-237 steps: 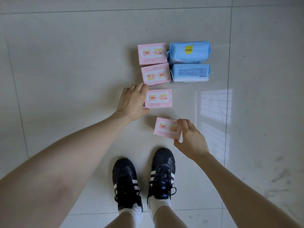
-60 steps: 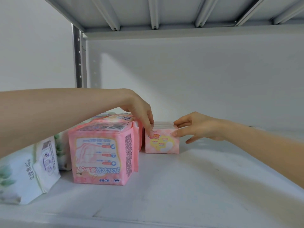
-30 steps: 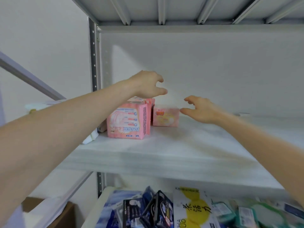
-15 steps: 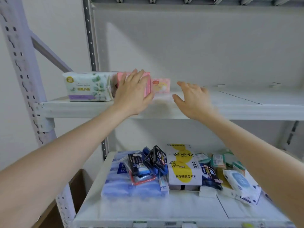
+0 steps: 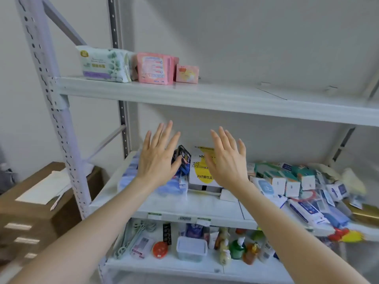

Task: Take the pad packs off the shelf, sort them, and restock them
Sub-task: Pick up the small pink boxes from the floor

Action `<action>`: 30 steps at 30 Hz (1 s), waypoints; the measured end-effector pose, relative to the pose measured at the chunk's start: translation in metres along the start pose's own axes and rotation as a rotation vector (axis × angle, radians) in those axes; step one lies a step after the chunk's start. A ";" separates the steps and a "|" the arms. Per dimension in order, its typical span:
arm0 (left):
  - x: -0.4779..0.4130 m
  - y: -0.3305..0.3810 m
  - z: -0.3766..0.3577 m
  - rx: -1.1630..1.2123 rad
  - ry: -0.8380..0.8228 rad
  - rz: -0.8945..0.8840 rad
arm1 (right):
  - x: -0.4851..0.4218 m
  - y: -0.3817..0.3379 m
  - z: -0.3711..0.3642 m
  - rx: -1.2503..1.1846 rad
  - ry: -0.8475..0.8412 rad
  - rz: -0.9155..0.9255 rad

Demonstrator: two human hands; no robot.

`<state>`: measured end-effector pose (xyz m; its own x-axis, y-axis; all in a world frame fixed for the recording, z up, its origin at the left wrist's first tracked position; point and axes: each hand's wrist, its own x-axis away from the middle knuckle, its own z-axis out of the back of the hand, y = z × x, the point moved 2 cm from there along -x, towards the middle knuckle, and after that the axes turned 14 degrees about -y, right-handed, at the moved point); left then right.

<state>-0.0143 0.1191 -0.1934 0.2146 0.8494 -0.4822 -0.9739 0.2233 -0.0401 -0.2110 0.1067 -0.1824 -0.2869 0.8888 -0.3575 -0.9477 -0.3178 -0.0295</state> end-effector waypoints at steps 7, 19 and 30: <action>0.099 0.089 -0.058 0.087 -0.159 0.086 | 0.119 0.045 -0.054 0.013 -0.181 -0.007; 0.258 0.203 -0.144 0.137 -0.636 0.018 | 0.319 0.098 -0.151 0.035 -0.541 -0.216; 0.389 0.259 -0.182 0.128 -0.988 -0.014 | 0.462 0.115 -0.195 0.009 -0.779 -0.376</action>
<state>-0.1969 0.4206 -0.5510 0.2475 0.8501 0.4649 -0.9681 0.2366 0.0827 -0.4249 0.4163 -0.5326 0.0348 0.9087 0.4161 -0.9991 0.0421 -0.0085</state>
